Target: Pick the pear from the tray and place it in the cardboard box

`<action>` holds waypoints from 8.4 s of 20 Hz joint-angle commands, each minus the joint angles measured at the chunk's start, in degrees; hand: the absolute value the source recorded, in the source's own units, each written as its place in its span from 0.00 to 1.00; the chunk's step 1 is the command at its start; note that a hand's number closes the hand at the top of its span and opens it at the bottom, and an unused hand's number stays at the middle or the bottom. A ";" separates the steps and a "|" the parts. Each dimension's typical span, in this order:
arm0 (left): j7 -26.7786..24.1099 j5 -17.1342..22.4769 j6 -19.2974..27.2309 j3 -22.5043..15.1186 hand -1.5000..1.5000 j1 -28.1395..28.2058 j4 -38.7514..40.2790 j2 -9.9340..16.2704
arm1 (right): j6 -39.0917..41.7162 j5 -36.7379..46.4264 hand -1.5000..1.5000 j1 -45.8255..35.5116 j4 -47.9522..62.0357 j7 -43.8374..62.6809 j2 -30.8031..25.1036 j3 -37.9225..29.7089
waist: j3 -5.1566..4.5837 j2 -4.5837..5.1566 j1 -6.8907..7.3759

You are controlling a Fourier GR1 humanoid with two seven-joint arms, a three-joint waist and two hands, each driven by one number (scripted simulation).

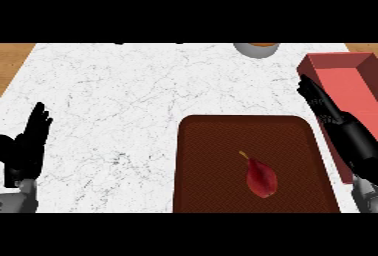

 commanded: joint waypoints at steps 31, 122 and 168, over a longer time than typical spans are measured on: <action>11.41 8.54 -10.44 -2.36 0.50 0.33 -13.81 -3.13 | 34.18 13.50 0.00 -23.89 -9.07 44.06 -13.58 21.96 | -0.88 0.90 1.42; 18.64 3.74 -21.72 11.99 0.50 0.57 -18.90 -9.29 | 42.71 60.96 1.00 -13.70 16.42 27.00 16.23 21.63 | -0.63 0.75 0.50; 14.45 1.80 -22.29 11.18 0.50 5.70 -19.42 -12.48 | 8.65 77.82 1.00 -45.72 33.57 53.95 0.05 -18.12 | -0.63 0.72 0.40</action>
